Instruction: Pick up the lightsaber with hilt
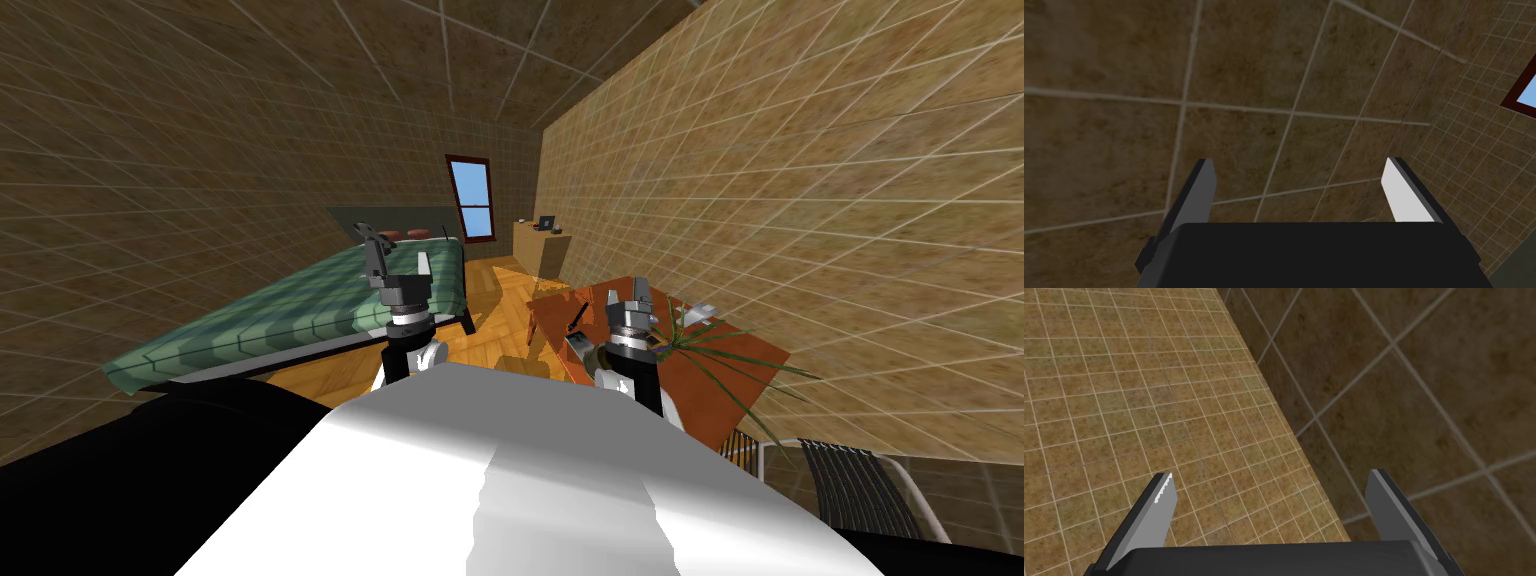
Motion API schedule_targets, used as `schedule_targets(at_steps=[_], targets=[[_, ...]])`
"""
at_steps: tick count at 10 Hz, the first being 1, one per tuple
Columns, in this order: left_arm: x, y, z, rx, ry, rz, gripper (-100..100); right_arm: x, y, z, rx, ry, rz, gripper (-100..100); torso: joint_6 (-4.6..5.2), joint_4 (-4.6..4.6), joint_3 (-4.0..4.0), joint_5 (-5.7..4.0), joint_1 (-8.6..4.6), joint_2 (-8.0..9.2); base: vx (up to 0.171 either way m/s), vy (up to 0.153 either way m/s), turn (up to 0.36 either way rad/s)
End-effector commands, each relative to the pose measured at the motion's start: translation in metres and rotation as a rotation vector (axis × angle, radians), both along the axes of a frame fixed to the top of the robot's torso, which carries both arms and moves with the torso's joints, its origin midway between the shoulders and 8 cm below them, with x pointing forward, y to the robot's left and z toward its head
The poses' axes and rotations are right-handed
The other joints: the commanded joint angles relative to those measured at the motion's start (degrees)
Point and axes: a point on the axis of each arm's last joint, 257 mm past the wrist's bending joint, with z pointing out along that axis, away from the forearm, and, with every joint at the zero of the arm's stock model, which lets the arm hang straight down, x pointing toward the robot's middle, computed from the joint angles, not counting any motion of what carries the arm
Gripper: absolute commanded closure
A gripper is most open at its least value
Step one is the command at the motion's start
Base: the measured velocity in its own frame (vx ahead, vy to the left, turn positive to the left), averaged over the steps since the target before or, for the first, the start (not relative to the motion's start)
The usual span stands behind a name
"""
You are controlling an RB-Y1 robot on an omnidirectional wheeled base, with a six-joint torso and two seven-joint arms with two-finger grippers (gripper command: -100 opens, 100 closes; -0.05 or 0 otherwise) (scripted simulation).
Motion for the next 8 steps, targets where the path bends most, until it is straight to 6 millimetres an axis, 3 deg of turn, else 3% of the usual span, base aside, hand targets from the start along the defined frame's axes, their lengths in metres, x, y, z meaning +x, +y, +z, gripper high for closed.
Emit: schedule_targets(at_steps=[1, 3, 4, 6, 7, 8], targets=[[0.0, 0.0, 0.0, 0.0, 0.0, 0.0, 0, 0.014, 0.006, -0.023, -0.035, 0.078, 0.017, -100, 0.0, 0.0, 0.0, 0.0, 0.0, 0.0, 0.009, 0.07, 0.048], [0.0, 0.0, 0.0, 0.0, 0.0, 0.0, 0, 0.027, 0.009, -0.049, -0.06, 0.16, 0.024, -100, -0.01, -0.02, -0.04, 0.08, 0.41, -0.07, 0.024, 0.11, 0.018], [0.0, 0.0, 0.0, 0.0, 0.0, 0.0, 0, 0.027, 0.009, -0.049, -0.06, 0.16, 0.024, -100, 0.0, -0.03, -0.07, 0.09, 0.38, -0.12, 0.028, 0.046, 0.0], [0.0, 0.0, 0.0, 0.0, 0.0, 0.0, 0, 0.04, 0.012, -0.082, -0.086, 0.259, 0.027, -100, 0.0, -0.02, -0.06, 0.03, 0.12, -0.1, 0.024, 0.028, 0.019], [0.0, 0.0, 0.0, 0.0, 0.0, 0.0, 0, 0.04, 0.012, -0.083, -0.085, 0.264, 0.026, -100, 0.0, -0.03, -0.07, 0.03, 0.12, -0.11, 0.025, 0.022, 0.004], [0.0, 0.0, 0.0, 0.0, 0.0, 0.0, 0, 0.047, 0.012, -0.104, -0.098, 0.323, 0.024, -100, 0.0, -0.03, -0.06, 0.02, 0.08, -0.11, 0.025, 0.021, 0.013]])
